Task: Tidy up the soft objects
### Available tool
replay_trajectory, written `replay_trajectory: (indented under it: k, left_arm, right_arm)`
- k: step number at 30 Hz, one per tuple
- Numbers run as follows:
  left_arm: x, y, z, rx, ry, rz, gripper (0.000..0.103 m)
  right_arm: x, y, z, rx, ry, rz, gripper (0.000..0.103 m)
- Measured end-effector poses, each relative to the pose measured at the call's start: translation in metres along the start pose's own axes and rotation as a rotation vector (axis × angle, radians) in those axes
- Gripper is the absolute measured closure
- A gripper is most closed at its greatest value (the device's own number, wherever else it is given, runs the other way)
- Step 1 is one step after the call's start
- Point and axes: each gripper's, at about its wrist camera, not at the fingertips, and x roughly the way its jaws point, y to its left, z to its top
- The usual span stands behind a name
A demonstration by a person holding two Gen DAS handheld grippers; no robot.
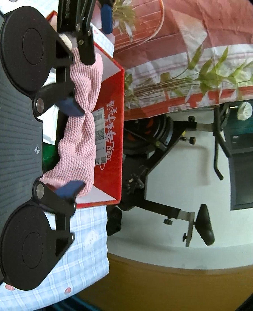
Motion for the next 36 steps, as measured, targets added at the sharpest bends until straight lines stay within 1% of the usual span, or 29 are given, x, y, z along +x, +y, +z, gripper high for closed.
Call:
replay_trajectory:
  k: [3, 5, 9, 13, 16, 19, 22, 26, 28, 32, 36]
  left_arm:
    - [-0.018, -0.002, 0.000, -0.008, -0.032, 0.002, 0.000]
    - [-0.030, -0.001, 0.000, -0.024, -0.054, 0.007, 0.000]
    - [-0.051, 0.005, 0.001, -0.081, -0.080, 0.026, 0.000]
    - [-0.070, 0.013, 0.001, -0.137, -0.108, -0.012, 0.000]
    - [-0.084, 0.015, 0.000, -0.158, -0.129, 0.005, 0.000]
    - [-0.102, 0.015, -0.001, -0.159, -0.163, 0.010, 0.000]
    - [-0.114, 0.013, 0.000, -0.143, -0.150, 0.002, 0.000]
    - [-0.133, 0.009, 0.001, -0.113, -0.148, 0.047, 0.000]
    - [-0.144, 0.007, 0.002, -0.104, -0.161, 0.085, 0.000]
    - [-0.171, 0.008, 0.005, -0.119, -0.182, 0.085, 0.000]
    - [-0.193, 0.003, 0.007, -0.111, -0.196, 0.118, 0.000]
  right_arm:
    - [-0.017, -0.004, -0.002, 0.014, -0.018, -0.003, 0.004]
    - [-0.028, -0.005, -0.002, 0.024, -0.027, -0.004, 0.000]
    - [-0.050, -0.007, -0.003, 0.029, -0.042, -0.006, 0.000]
    - [-0.073, -0.004, -0.004, 0.028, -0.068, -0.002, 0.000]
    - [-0.091, 0.003, -0.003, 0.016, -0.094, -0.003, 0.000]
    - [-0.110, 0.010, -0.001, 0.000, -0.121, 0.010, 0.000]
    - [-0.129, 0.015, 0.002, -0.003, -0.143, 0.027, 0.000]
    - [-0.151, 0.020, 0.006, 0.001, -0.172, 0.026, 0.000]
    - [-0.162, 0.023, 0.008, -0.002, -0.186, 0.011, 0.000]
    - [-0.185, 0.030, 0.011, -0.011, -0.198, -0.030, 0.000]
    - [-0.209, 0.034, 0.010, -0.014, -0.216, -0.046, 0.000]
